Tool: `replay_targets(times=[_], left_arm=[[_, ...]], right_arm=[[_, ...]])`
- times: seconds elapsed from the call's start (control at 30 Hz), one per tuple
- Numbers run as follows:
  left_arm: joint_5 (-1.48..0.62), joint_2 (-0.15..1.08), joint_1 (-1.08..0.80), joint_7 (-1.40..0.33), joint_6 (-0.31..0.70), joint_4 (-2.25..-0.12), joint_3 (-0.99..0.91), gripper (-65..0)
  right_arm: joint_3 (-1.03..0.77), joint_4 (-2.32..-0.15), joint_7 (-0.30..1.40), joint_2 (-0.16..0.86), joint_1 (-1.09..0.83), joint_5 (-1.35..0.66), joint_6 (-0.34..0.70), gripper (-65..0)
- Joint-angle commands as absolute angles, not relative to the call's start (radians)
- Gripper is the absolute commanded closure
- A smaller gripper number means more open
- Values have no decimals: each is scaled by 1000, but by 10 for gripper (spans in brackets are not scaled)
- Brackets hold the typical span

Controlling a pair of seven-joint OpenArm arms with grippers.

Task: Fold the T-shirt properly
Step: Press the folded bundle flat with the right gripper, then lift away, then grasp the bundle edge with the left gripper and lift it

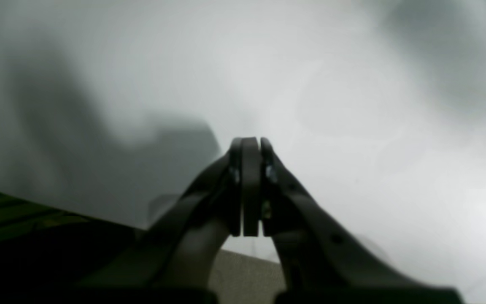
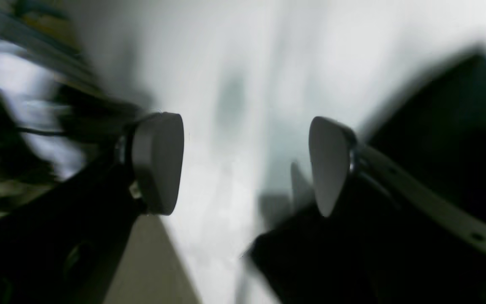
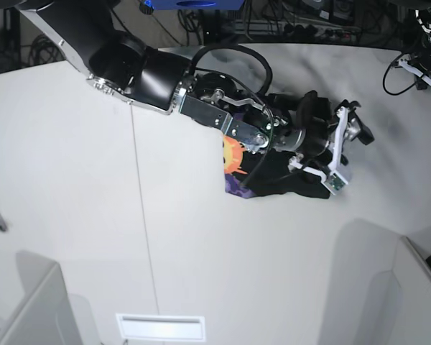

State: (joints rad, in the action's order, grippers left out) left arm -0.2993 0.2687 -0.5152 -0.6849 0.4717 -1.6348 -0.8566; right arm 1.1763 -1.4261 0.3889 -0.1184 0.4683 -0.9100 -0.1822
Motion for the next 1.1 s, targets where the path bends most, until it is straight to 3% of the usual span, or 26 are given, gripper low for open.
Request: replay_targets(times=[0.0,0.13,0.23,0.33,0.37,0.83,0.97,1.07], left_arm=[[-305,285,-519,-667,467,-1649,-866,0],[-308,269,-519,-667,469,-1666,-866,0],[-309,240,-519,-667,473,-1701,-865,0],[-374,226,-519,-667,538,-1742,-823,0],[-406,223,-521,-668,552,-1758,-811,0],[-725,220,-467,-668,555,-1891,-650,0],[-754,202,-438,-668,555,-1891,-604,-382],[-746,199,-406,-668,553,-1877,-535,-596]], right_arm=[[1173,-1484,383,-133,492,-914,-165,-438],[1089,-1620,461,-56,461,-854,-165,-405],[970,-1681,495,1,383,-819,-165,-255],[848,-1707,501,44,300,-812,-165,-26],[811,-1715,501,62,271,-814,-165,0],[338,-1882,496,251,-99,-811,-165,0],[298,-1886,496,260,-148,-811,-162,0],[302,-1886,498,274,-165,-809,-162,0]])
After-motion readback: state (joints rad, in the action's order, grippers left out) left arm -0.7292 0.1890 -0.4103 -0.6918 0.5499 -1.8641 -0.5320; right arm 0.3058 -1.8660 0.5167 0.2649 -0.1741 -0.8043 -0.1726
